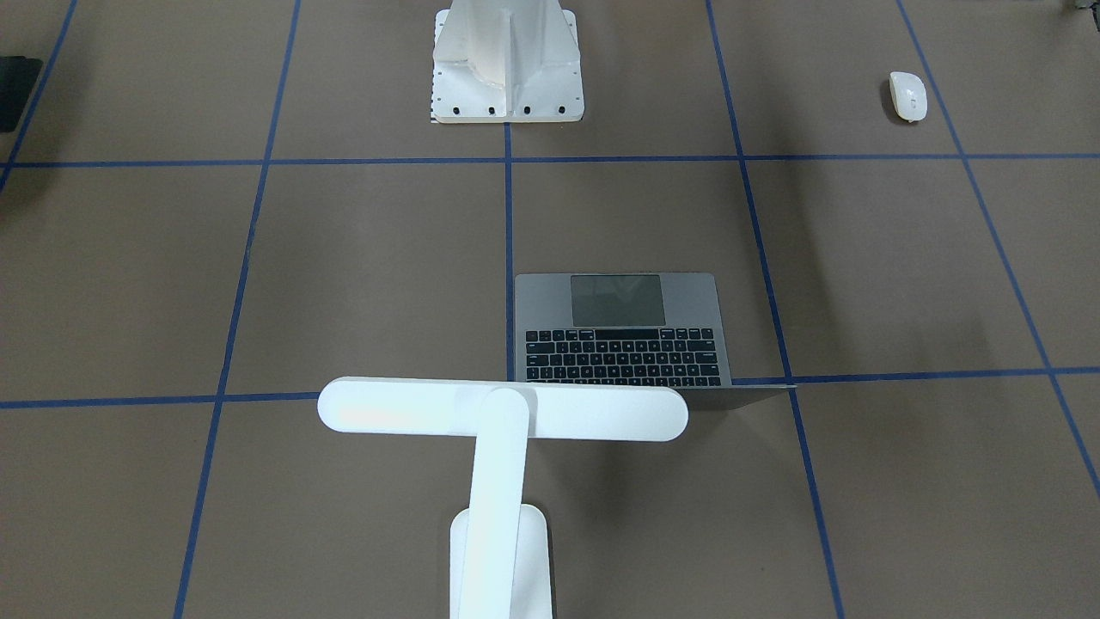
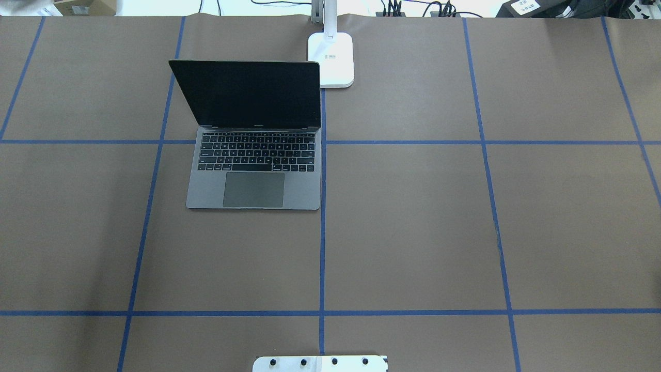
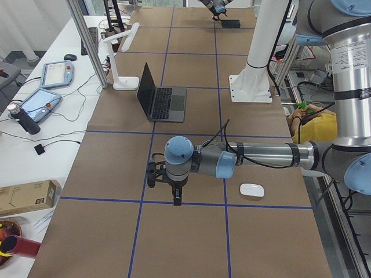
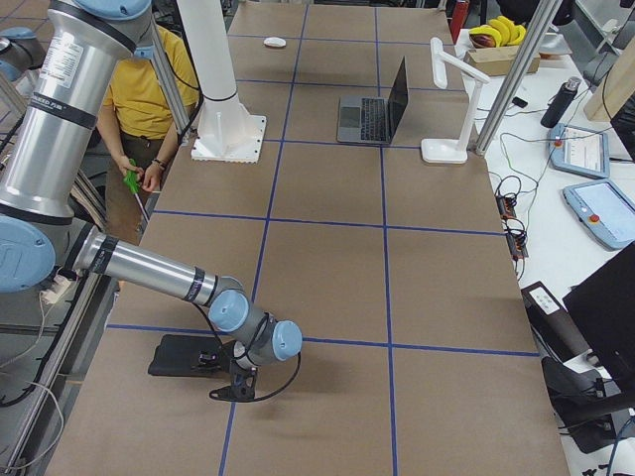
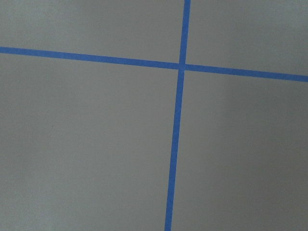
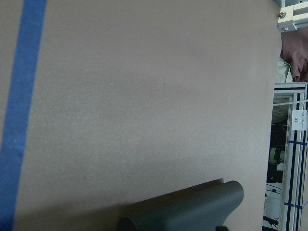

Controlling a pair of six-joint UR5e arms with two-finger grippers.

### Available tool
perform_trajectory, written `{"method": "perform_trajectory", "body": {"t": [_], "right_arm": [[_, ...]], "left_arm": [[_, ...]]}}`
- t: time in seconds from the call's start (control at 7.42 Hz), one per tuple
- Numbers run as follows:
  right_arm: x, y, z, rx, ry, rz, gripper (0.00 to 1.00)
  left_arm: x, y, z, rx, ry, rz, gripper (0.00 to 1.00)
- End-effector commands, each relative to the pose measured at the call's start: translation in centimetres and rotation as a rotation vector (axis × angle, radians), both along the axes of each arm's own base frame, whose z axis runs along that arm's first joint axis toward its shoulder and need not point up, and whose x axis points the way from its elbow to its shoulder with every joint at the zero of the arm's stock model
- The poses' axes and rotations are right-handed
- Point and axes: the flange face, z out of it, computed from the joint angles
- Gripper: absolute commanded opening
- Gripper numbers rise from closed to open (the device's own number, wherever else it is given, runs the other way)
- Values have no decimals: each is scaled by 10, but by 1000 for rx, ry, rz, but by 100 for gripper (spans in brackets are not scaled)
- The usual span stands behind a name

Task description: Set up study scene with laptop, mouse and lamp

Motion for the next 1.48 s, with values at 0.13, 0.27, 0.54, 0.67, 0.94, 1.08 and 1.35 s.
{"method": "perform_trajectory", "body": {"t": [0.13,0.27,0.54,0.67,0.94,1.08,1.35], "right_arm": [[-5,2,0,5,-12,-29,30],[-6,0,-2,10,-21,-25,7],[-10,-4,-8,11,-41,-7,0],[-12,-7,-16,11,-48,-1,0],[-22,-26,-65,11,-49,-1,0],[-28,-38,-90,27,-53,1,0],[-53,-88,-130,83,-72,4,0]], "left_arm": [[-1,7,-6,6,1,-2,100],[-1,7,-6,7,0,-2,100],[-1,7,-6,6,1,-2,100],[-1,7,-6,6,1,-2,100],[-1,8,-5,3,1,-2,100],[-1,8,-4,1,0,-3,100],[-1,8,-3,-5,0,-3,100]]}}
